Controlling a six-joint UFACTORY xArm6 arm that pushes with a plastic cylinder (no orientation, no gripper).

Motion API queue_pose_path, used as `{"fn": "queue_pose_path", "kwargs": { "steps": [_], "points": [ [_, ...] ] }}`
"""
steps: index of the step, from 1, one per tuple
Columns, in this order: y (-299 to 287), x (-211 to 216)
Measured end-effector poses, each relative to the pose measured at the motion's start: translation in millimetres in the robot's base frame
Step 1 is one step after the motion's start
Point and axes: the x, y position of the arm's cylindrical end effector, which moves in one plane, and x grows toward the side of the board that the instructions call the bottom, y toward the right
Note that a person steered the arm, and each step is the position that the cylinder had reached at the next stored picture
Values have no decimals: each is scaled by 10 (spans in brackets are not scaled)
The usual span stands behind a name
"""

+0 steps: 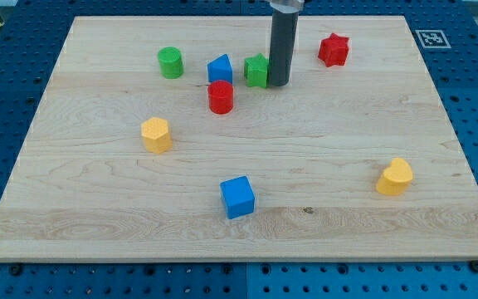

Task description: Push the blue cube closer to the red star

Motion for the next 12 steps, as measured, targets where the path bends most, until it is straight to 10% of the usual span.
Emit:
{"fn": "queue_pose_path", "kwargs": {
  "steps": [4, 7, 12],
  "points": [
    [127, 2547],
    [-859, 2385],
    [-331, 1756]
  ]
}}
